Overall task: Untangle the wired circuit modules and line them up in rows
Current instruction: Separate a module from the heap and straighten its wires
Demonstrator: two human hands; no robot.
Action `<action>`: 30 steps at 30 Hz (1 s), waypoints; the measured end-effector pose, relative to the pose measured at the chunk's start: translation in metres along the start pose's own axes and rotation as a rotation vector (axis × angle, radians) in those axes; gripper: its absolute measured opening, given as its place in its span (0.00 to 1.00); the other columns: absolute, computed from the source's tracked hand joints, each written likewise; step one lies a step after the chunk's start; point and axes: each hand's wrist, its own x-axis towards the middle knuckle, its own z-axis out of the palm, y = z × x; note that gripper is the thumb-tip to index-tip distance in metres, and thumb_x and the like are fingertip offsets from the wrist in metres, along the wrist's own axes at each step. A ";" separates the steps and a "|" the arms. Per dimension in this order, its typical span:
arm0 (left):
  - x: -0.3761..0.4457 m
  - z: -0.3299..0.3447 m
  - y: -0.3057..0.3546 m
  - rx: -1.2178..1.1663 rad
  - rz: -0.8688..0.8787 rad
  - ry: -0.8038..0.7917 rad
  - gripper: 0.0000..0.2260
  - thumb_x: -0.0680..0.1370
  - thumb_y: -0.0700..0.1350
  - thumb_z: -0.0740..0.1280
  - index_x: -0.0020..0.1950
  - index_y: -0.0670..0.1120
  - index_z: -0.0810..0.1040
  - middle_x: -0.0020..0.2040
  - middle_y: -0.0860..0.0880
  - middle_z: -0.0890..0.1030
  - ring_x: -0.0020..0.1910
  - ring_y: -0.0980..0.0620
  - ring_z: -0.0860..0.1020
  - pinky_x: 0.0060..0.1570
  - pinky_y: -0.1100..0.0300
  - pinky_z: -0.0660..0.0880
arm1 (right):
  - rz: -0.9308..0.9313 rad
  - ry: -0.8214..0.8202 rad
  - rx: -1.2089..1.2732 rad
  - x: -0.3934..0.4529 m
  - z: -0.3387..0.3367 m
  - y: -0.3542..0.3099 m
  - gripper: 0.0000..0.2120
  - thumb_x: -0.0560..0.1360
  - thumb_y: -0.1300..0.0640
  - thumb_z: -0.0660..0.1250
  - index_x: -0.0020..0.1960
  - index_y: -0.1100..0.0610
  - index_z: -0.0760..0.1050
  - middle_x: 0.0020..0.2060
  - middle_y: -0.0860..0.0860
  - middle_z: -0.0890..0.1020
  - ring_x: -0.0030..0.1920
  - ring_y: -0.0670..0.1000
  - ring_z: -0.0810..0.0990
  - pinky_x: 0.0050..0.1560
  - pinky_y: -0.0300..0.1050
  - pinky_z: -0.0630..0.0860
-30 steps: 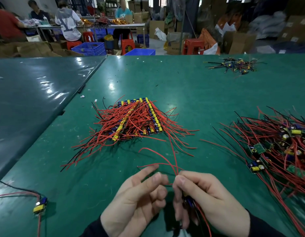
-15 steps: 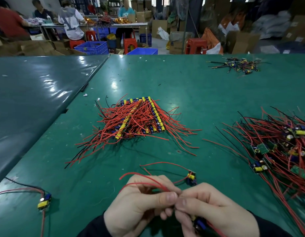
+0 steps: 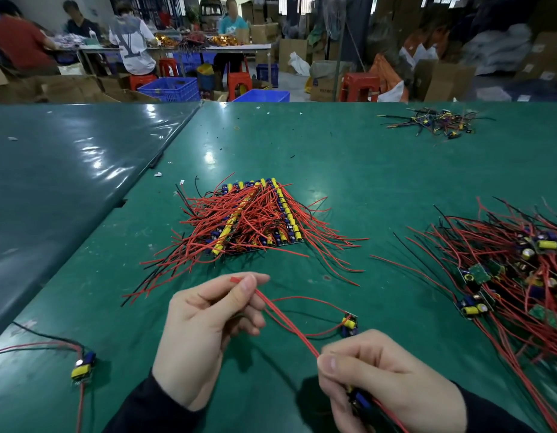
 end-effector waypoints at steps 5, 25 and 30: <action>-0.001 0.004 -0.001 -0.077 -0.089 -0.016 0.10 0.69 0.44 0.65 0.36 0.42 0.85 0.33 0.44 0.82 0.23 0.56 0.75 0.22 0.68 0.71 | 0.021 0.113 -0.190 0.001 -0.003 0.001 0.17 0.78 0.53 0.59 0.31 0.54 0.70 0.23 0.51 0.77 0.23 0.47 0.72 0.28 0.37 0.68; 0.009 -0.009 0.003 -0.389 -0.470 0.015 0.10 0.61 0.44 0.74 0.35 0.38 0.83 0.28 0.46 0.74 0.16 0.58 0.60 0.14 0.70 0.57 | -0.127 0.112 -0.686 -0.003 -0.008 -0.001 0.12 0.78 0.50 0.65 0.40 0.55 0.79 0.33 0.51 0.83 0.30 0.45 0.79 0.33 0.39 0.74; 0.010 -0.007 -0.004 -0.365 -0.444 -0.074 0.17 0.71 0.53 0.63 0.44 0.43 0.86 0.33 0.48 0.79 0.21 0.57 0.68 0.17 0.68 0.65 | -0.131 0.085 -0.304 -0.003 -0.003 -0.001 0.06 0.73 0.57 0.72 0.45 0.48 0.84 0.41 0.53 0.83 0.39 0.43 0.79 0.40 0.37 0.73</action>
